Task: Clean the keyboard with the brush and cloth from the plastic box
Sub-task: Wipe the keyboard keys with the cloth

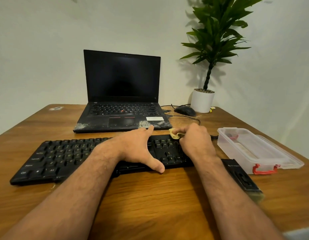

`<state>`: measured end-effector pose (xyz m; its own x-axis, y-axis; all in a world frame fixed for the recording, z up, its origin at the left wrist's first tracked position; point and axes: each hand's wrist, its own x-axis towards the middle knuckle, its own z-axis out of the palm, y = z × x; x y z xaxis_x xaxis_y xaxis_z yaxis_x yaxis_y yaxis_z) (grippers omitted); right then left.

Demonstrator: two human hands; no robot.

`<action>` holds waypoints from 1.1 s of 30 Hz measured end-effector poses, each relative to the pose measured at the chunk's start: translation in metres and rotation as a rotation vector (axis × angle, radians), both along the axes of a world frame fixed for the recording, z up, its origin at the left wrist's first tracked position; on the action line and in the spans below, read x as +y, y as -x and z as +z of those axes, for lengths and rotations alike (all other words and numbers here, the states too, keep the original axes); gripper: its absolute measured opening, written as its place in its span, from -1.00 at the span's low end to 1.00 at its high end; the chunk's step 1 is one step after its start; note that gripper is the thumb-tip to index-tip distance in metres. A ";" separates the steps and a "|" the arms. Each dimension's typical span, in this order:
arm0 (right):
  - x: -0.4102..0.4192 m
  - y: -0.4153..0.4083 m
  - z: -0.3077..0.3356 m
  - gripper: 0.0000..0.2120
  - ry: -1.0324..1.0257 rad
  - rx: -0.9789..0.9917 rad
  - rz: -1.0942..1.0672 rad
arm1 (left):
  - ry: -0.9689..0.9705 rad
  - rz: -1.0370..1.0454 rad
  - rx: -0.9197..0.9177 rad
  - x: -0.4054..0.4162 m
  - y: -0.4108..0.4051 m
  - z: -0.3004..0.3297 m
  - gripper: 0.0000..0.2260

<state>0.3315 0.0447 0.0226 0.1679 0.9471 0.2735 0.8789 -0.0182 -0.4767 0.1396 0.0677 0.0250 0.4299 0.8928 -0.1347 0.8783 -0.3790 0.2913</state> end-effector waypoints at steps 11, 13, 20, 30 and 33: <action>-0.014 -0.008 0.008 -0.61 -0.020 -0.022 -0.059 | 0.007 0.007 -0.029 0.001 0.003 -0.001 0.32; -0.023 -0.001 0.008 -0.51 0.027 -0.017 0.090 | -0.009 0.008 -0.010 0.000 0.003 -0.002 0.33; -0.041 -0.011 0.006 -0.63 0.001 -0.153 -0.058 | -0.011 0.007 -0.020 -0.001 0.005 -0.003 0.33; -0.046 -0.004 -0.002 -0.64 -0.056 -0.194 -0.066 | -0.009 0.008 -0.024 0.001 0.005 -0.005 0.33; -0.056 0.000 -0.002 -0.67 -0.095 -0.189 0.112 | -0.021 0.013 -0.017 0.001 0.005 -0.005 0.32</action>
